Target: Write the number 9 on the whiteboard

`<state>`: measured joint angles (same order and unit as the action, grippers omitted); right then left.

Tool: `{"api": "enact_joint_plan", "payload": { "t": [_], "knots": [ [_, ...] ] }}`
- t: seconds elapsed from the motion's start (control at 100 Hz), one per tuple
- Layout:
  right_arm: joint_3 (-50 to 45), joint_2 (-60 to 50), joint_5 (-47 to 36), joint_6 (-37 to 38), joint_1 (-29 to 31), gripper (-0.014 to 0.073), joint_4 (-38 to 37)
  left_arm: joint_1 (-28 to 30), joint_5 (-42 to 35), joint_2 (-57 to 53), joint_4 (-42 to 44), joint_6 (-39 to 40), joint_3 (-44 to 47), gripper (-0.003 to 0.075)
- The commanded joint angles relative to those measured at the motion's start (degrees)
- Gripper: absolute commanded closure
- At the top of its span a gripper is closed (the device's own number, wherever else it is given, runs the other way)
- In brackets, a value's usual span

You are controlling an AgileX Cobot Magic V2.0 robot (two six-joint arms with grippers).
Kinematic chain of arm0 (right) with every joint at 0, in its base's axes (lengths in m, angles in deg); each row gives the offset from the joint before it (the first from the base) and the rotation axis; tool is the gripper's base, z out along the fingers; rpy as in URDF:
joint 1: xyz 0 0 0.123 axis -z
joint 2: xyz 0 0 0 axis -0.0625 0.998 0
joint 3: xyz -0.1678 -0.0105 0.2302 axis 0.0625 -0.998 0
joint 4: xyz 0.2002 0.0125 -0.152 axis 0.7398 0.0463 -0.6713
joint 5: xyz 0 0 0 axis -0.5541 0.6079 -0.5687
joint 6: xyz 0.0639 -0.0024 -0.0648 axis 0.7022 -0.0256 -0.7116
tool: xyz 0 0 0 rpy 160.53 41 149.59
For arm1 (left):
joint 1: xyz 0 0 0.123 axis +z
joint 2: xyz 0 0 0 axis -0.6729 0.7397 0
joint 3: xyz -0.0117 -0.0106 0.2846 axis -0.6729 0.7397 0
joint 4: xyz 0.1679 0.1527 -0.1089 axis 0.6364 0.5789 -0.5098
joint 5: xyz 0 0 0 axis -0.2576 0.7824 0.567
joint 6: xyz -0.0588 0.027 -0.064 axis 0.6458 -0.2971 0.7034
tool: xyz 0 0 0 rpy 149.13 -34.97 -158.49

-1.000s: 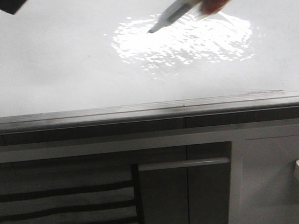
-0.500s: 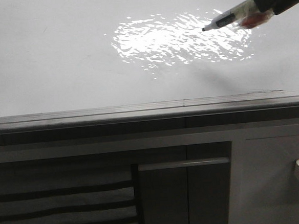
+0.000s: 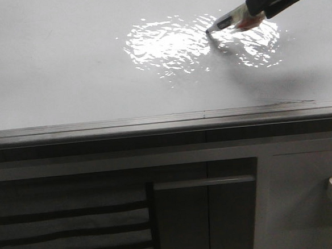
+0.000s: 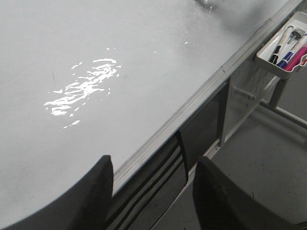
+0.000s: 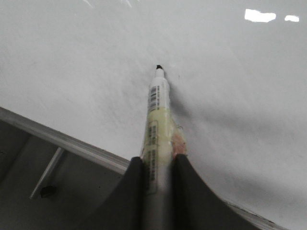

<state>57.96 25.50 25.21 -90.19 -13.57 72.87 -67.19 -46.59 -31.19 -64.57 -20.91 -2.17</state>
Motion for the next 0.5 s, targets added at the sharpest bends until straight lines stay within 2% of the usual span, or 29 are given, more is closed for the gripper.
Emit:
{"api": "enact_joint_plan", "payload": {
  "t": [0.0,0.2,0.34,0.49],
  "knots": [
    [4.62,1.84,-0.37,-1.16,-0.02,0.0648,0.86,0.19,-3.62,-0.22,-1.88,0.57,-1.24,0.0366],
    [5.85,4.22,6.55,-1.13,-0.63,0.0648,-3.38,0.19,-4.01,-0.22,-1.88,0.57,-1.24,0.0365],
    [5.93,1.35,4.55,0.60,3.20,0.0648,-4.55,0.19,-5.36,-0.22,-1.88,0.57,-1.24,0.0365],
    [7.31,0.62,4.24,0.60,3.56,0.0648,-4.18,0.19,-5.49,-0.22,-1.88,0.57,-1.24,0.0366]
  ]
}}
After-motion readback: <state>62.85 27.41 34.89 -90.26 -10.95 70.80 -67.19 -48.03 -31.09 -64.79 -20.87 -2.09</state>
